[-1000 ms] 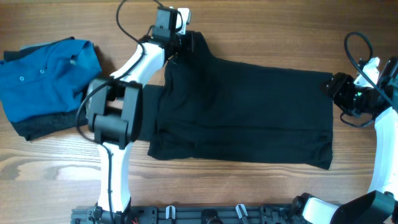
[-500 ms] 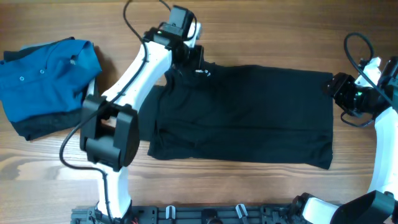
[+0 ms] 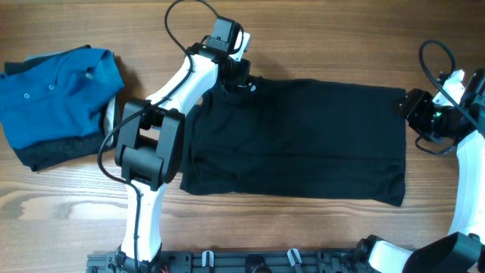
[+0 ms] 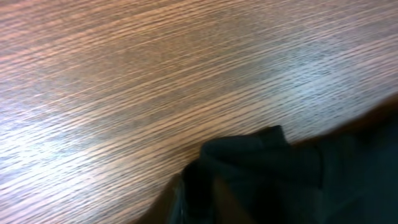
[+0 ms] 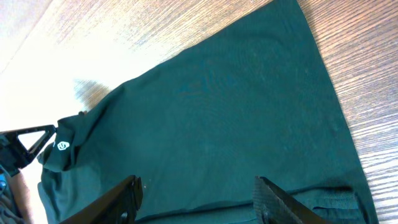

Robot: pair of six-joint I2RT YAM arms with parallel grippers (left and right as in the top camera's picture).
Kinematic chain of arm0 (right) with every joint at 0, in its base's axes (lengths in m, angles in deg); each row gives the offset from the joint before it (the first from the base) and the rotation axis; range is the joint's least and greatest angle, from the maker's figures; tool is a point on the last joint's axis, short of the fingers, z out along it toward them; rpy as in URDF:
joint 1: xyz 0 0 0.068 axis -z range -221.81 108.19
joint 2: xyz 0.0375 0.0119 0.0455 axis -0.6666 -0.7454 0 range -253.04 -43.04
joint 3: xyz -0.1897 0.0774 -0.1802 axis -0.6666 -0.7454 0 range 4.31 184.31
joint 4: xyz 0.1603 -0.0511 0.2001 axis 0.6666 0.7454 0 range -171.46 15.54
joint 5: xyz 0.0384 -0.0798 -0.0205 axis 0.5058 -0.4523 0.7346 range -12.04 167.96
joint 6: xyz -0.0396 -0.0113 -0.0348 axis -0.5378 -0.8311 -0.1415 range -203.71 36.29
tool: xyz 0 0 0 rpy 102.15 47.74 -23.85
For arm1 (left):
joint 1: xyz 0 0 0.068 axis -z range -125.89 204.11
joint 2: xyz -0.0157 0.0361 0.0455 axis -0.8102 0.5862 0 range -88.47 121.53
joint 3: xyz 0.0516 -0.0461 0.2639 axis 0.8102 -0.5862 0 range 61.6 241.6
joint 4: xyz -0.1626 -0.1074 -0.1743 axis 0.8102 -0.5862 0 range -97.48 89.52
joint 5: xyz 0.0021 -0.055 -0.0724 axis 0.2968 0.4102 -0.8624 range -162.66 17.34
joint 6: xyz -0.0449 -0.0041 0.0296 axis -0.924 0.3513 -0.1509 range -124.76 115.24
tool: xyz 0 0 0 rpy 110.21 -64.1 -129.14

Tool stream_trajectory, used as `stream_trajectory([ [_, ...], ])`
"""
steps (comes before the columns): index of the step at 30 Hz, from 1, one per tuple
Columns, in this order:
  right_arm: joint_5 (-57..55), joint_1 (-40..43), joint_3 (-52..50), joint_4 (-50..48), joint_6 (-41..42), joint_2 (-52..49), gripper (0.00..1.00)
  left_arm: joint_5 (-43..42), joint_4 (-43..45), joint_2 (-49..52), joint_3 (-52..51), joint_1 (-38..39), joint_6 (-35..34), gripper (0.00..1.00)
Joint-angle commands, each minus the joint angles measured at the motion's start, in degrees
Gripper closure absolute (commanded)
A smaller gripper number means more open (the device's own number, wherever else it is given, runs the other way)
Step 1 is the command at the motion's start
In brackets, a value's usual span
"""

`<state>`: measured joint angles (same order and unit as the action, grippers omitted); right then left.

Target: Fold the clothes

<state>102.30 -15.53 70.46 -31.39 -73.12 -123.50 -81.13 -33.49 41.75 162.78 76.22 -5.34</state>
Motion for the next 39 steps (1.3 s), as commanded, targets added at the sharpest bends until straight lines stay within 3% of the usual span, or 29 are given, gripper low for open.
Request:
stream_trajectory([
  [1, -0.6, -0.2, 0.6, -0.3, 0.1, 0.0, 0.39, -2.6, -0.8, -0.1, -0.2, 0.1, 0.4, 0.37],
  [2, -0.6, -0.2, 0.6, -0.3, 0.1, 0.0, 0.39, -2.5, -0.8, -0.1, -0.2, 0.1, 0.4, 0.31],
  [3, -0.6, -0.2, 0.6, -0.3, 0.1, 0.0, 0.39, -2.5, -0.8, 0.0, -0.4, 0.1, 0.4, 0.31],
  [7, -0.6, -0.2, 0.6, -0.3, 0.1, 0.0, 0.39, -2.6, -0.8, 0.0, -2.6, 0.2, 0.3, 0.51],
  [8, -0.6, -0.2, 0.6, -0.3, 0.1, 0.0, 0.39, -2.6, -0.7, 0.0, -3.4, 0.2, 0.3, 0.61],
  [9, -0.6, -0.2, 0.6, -0.3, 0.0, 0.0, 0.39, -2.6, -0.6, 0.0, -3.5, 0.2, 0.3, 0.8],
  [10, -0.6, -0.2, 0.6, -0.4, 0.1, 0.0, 0.39, -2.6, 0.0, 0.0, -3.5, 0.2, 0.3, 0.93],
  [11, -0.6, -0.2, 0.6, -0.6, 0.1, 0.0, 0.39, -2.6, 0.4, -0.2, -3.3, 0.2, 0.3, 0.96],
  [19, -0.6, -0.2, 0.6, -1.0, 0.1, 0.0, 0.39, -2.5, -0.2, -10.5, 3.6, 0.6, 0.4, 0.96],
  [25, -0.6, -0.2, 0.6, -1.2, 0.1, 0.0, 0.39, 2.8, 0.6, -10.9, 3.6, 0.6, 0.4, 0.96],
  [27, -0.6, -0.2, 0.6, -1.4, 0.1, 0.0, 0.39, 2.8, 0.7, -10.9, 3.6, 0.6, 0.4, 0.8],
  [28, -0.6, -0.2, 0.6, -1.4, 0.1, 0.0, 0.39, 2.8, 0.7, -10.8, 3.6, 0.6, 0.4, 0.64],
  [29, -0.6, -0.2, 0.6, -1.5, 0.1, 0.0, 0.39, 2.8, 0.7, -10.8, 3.5, 0.6, 0.4, 0.36],
  [30, -0.6, -0.2, 0.6, -1.6, 0.1, 0.0, 0.39, 2.9, 0.4, -10.8, 3.5, 0.6, 0.4, 0.33],
  [33, -0.7, -0.2, 0.6, -1.4, 0.0, 0.0, 0.39, 6.9, -3.5, -8.9, 2.8, 0.5, 0.6, 0.37],
  [36, -0.7, -0.2, 0.6, -1.4, 0.0, 0.0, 0.39, 1.4, -10.9, -3.6, 1.9, 0.7, 1.9, 0.44],
  [39, -0.7, -0.2, 0.6, -1.4, 0.1, 0.0, 0.39, 1.0, -14.8, -1.9, 1.9, 0.7, 1.9, 0.42],
])
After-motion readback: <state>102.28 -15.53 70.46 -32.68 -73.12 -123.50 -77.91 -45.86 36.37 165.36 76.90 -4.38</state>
